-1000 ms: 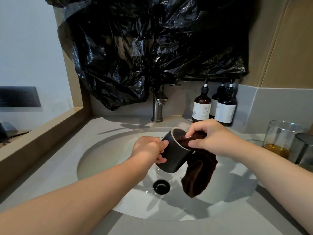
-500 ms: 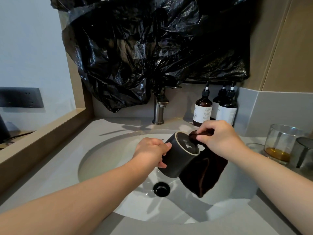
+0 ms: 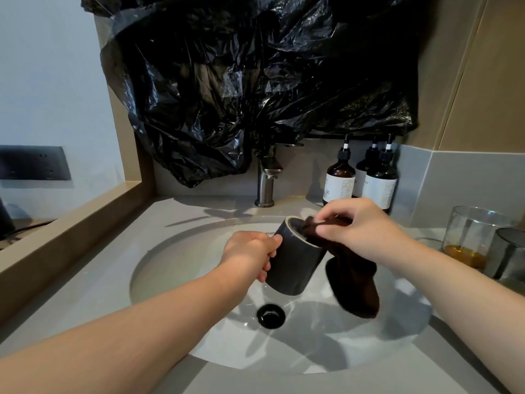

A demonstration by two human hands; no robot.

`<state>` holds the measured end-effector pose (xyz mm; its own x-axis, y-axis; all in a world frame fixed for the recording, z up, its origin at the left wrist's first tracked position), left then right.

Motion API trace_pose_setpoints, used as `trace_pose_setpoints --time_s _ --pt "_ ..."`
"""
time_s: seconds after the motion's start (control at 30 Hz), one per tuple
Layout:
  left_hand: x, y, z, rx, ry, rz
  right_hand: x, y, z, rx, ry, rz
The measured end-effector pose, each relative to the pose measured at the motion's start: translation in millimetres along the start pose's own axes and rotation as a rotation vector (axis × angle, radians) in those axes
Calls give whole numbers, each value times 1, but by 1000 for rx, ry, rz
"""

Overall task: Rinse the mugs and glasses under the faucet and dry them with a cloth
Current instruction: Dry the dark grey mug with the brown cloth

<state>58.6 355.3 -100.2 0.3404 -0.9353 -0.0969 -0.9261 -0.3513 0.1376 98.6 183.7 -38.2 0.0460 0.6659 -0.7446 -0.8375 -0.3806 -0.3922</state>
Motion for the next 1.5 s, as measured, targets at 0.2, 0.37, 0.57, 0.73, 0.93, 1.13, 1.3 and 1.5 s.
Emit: trace_pose_setpoints --time_s 0.2,0.37,0.57,0.73,0.93,1.13,1.3,1.5 --pt "6 -1 1 4 -56 53 -2 -4 -12 53 81 51" --pt "9 1 1 16 -48 72 3 -2 -1 -10 -22 63" --pt "9 1 0 18 28 85 7 -3 -18 108 -199 243" --pt "5 -1 5 -12 85 75 12 -9 -35 155 -98 152" --pt "2 -7 15 -124 450 100 -21 -10 -34 137 -49 -372" --pt "6 -8 18 -208 544 155 9 14 19 -257 165 -307" --pt "7 -9 18 -225 614 156 31 17 21 -400 216 -45" --pt "-11 -20 16 -241 751 85 30 3 -7 -141 432 114"
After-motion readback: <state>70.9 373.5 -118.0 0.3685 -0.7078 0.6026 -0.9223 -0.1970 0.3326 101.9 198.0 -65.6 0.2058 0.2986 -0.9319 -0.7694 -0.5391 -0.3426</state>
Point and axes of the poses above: each hand's wrist, its own y-axis away from the middle knuckle, its own x-axis out of the palm, z = x × y, the point moved 5 cm from there along -y, towards the middle knuckle, and after that the axes turned 8 degrees about y, right-handed, at the moved point
